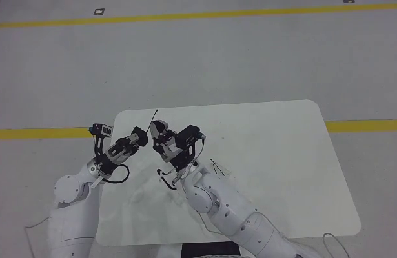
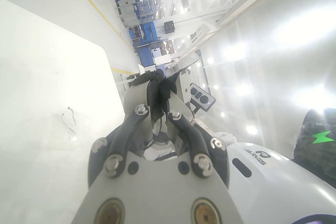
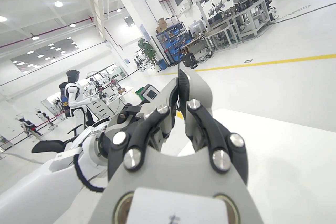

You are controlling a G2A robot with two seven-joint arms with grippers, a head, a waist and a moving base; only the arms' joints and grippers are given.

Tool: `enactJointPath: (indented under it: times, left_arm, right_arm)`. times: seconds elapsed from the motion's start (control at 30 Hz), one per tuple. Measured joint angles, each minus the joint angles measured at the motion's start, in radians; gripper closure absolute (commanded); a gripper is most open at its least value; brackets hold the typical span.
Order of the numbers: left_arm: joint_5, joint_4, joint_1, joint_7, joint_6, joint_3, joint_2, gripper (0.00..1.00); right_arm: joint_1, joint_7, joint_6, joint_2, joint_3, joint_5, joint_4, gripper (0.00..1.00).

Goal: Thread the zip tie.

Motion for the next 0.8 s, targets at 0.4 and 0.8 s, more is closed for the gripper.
enactJointPath:
  times: [0.4,0.8]
  left_arm:
    - [0.000,0.000,0.000,0.000,0.000,0.000,0.000,1.00]
    - [0.000,0.000,0.000,0.000,0.000,0.000,0.000,1.00]
  right_arm:
    - [-0.003,0.002,0.003,-0.007,0.006,-0.026,0.004,1.00]
    - [-0.007,-0.011,0.013,-0.015,0.010,-0.053,0.009,1.00]
